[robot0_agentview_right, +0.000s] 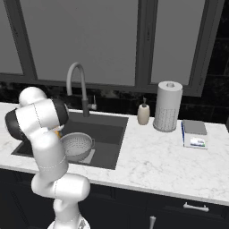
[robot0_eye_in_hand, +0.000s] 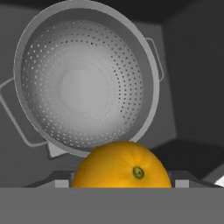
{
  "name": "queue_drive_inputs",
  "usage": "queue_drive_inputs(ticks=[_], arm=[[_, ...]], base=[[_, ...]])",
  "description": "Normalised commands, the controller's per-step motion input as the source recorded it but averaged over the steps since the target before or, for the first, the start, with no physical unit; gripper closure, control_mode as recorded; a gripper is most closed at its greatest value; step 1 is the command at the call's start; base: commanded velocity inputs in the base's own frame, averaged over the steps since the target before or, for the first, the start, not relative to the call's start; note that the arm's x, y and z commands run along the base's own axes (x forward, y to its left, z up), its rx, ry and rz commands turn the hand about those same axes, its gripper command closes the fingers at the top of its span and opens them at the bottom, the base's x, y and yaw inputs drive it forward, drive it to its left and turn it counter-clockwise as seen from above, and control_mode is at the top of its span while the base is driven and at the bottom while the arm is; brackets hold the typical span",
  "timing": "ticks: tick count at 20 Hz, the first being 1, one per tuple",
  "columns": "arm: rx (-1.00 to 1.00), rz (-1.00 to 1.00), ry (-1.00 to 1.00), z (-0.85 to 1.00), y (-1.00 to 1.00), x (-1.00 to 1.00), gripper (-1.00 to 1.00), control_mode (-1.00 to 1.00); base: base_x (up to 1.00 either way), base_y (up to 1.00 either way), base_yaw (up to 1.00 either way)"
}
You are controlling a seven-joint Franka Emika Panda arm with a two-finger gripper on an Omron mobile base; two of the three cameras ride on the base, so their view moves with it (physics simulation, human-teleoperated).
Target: Put the colander in the sink, put the banana, orange in the colander, and turn on the sink faucet and pour water over the colander.
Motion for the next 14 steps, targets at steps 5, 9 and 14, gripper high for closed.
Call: queue_drive_inputs(ticks=[5, 9, 14], arm=[[-0.08, -0.04, 0.00, -0.28, -0.19, 0.08, 1.00, -1.00], [-0.01, -0.05, 0.00, -0.31, -0.10, 0.06, 1.00, -1.00], [0.01, -0.06, 0.02, -0.18, -0.28, 0.19, 1.00, -1.00]], base=[[0.00, 0.00, 0.00], [0.00, 0.00, 0.00], [0.00, 0.00, 0.00]])
